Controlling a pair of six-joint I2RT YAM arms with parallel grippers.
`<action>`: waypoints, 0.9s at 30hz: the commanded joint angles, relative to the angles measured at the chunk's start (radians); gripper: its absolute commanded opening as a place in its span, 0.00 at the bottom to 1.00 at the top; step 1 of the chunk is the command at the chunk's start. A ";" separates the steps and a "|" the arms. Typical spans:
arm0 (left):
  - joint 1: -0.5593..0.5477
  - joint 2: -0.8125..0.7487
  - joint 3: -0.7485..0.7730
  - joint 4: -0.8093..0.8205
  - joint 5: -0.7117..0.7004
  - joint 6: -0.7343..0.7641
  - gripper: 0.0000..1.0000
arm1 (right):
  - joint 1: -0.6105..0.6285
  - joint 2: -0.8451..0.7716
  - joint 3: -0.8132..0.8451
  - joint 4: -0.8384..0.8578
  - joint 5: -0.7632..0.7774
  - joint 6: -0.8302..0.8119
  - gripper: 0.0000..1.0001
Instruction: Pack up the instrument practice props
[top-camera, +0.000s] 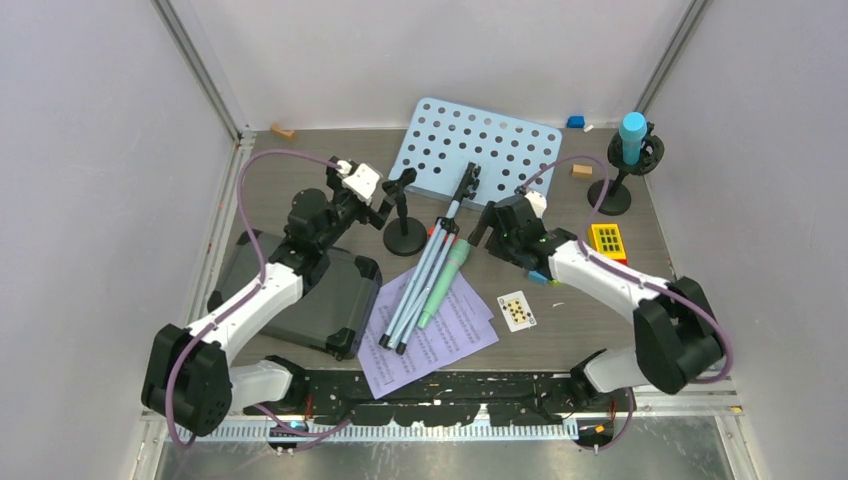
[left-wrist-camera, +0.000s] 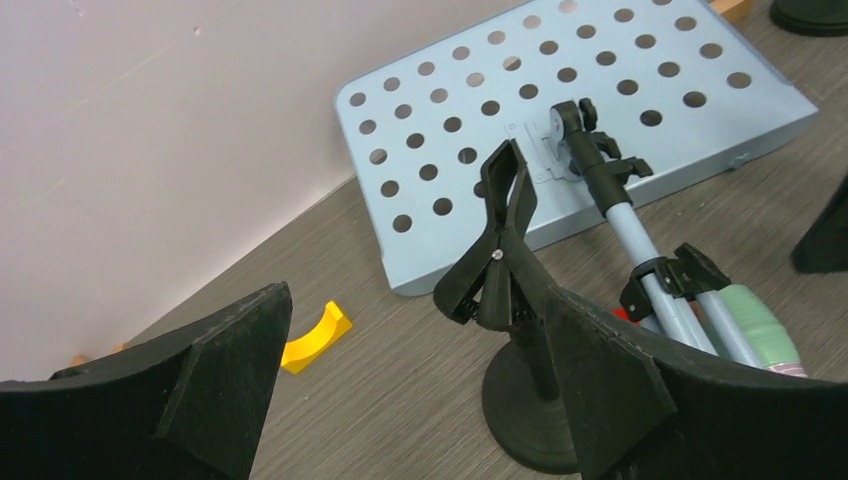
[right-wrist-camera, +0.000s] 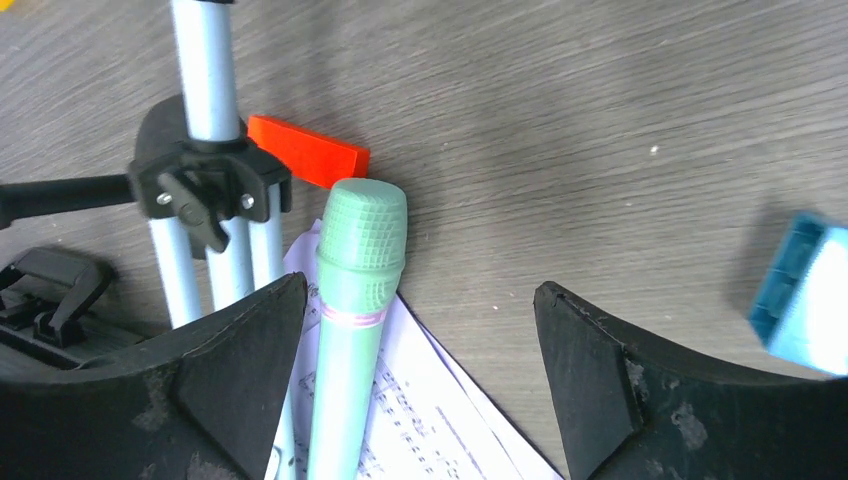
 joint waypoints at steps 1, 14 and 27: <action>-0.002 -0.050 -0.009 0.074 -0.059 0.043 1.00 | -0.002 -0.146 0.029 -0.067 0.112 -0.088 0.89; -0.009 -0.116 -0.034 0.095 -0.159 0.077 1.00 | -0.002 -0.543 -0.018 -0.185 0.299 -0.402 0.87; -0.018 -0.294 0.148 -0.379 -0.179 -0.149 1.00 | -0.002 -0.797 -0.001 -0.138 0.610 -0.662 0.84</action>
